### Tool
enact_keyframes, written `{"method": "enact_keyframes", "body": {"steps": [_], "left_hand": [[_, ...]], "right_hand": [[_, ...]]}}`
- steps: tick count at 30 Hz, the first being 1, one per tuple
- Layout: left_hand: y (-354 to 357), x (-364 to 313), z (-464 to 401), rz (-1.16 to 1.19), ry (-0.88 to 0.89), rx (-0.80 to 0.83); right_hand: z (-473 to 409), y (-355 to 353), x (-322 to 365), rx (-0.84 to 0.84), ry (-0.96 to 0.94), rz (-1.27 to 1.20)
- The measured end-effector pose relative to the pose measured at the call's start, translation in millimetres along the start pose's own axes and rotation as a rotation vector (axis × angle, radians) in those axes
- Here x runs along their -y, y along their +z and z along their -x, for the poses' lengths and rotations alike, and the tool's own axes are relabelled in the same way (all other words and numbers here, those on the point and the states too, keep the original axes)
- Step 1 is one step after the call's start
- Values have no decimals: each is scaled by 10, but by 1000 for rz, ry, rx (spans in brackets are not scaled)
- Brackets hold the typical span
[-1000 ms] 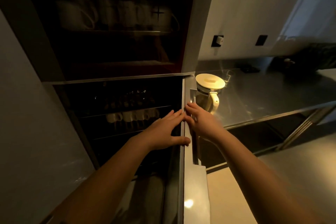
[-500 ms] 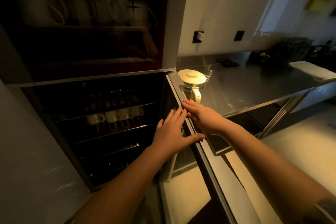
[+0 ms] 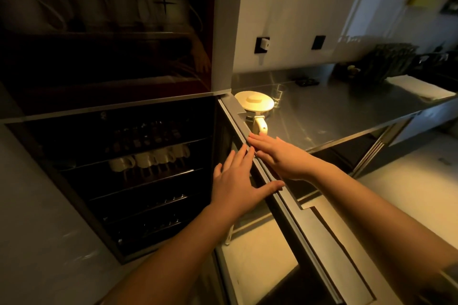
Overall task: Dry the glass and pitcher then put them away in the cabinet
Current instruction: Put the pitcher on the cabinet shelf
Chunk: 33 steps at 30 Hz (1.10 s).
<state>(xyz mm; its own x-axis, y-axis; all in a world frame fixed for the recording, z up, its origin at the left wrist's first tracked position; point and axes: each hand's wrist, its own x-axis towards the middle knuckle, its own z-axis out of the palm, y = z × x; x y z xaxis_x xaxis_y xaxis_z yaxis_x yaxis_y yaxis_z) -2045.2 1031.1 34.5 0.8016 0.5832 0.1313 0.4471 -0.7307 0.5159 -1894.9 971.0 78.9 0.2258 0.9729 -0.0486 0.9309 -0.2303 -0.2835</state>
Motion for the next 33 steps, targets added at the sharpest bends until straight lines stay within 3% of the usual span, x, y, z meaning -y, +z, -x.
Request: {"method": "enact_keyframes", "body": {"steps": [8,15,23,29,33], "left_hand": [[-124,24,-43,-88,73,50],[-238,240,-281,-18,211,8],[-328,308,-1032,-2,254,54],[-392,189,-1810,-338,268,146],[-350,118,-2252,-495,249,249]], "right_hand": [[12,-42,-22,14,-21,-17],[-78,-109,-105,-17,-35,-97],[-500,-231,-675,-24,155,-47],[-1086,-184,-1131,-105,335,-54],[-1402,15,-1311,-186,436,-191]]}}
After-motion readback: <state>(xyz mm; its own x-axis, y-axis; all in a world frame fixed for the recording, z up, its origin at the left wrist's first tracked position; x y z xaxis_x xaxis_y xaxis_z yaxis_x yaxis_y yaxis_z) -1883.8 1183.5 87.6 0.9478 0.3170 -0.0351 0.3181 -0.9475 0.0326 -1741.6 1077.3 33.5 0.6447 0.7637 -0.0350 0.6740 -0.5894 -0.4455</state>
